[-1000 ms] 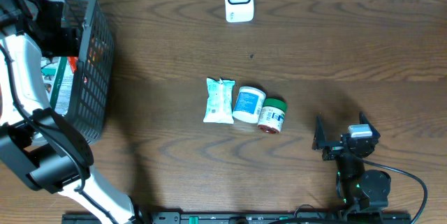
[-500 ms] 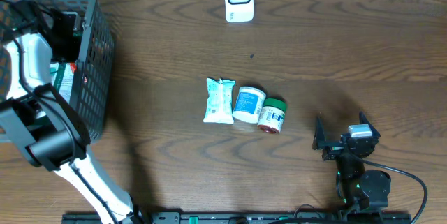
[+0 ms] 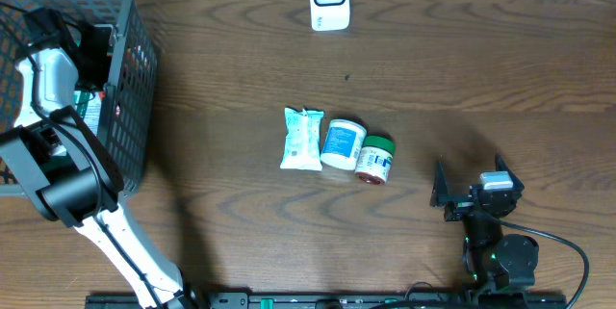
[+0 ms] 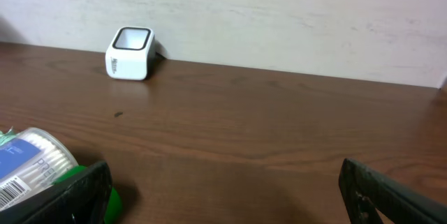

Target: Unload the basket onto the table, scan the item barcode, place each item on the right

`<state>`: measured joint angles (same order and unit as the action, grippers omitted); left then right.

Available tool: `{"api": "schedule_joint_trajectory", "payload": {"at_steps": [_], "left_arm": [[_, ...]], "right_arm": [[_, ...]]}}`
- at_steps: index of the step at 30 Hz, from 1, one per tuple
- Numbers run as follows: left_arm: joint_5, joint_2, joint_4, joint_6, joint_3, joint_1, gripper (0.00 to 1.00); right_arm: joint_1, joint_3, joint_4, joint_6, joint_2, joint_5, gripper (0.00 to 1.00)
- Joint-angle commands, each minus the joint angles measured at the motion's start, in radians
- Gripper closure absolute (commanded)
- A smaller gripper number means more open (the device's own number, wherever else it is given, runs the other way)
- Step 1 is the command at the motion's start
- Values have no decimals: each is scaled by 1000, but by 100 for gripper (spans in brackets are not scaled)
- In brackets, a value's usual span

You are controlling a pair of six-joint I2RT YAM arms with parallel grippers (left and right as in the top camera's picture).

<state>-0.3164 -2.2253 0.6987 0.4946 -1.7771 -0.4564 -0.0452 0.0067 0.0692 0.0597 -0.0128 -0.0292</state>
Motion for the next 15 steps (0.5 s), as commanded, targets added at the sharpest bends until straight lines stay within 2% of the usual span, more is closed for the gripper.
{"api": "schedule_joint_trajectory", "payload": {"at_steps": [1, 5, 9, 12, 15], "left_arm": [[-12, 85, -5, -3, -2, -2, 74], [-11, 184, -14, -11, -2, -2, 74], [18, 303, -54, -132, -2, -5, 72], [18, 360, -60, -158, -2, -3, 42], [18, 369, -42, -254, -2, -2, 33]], "right_arm": [[-9, -1, 3, 8, 2, 2, 1], [-9, -1, 3, 8, 2, 2, 1], [-9, -1, 3, 8, 2, 2, 1], [-9, -1, 3, 8, 2, 2, 1], [-9, -1, 3, 8, 2, 2, 1]]}}
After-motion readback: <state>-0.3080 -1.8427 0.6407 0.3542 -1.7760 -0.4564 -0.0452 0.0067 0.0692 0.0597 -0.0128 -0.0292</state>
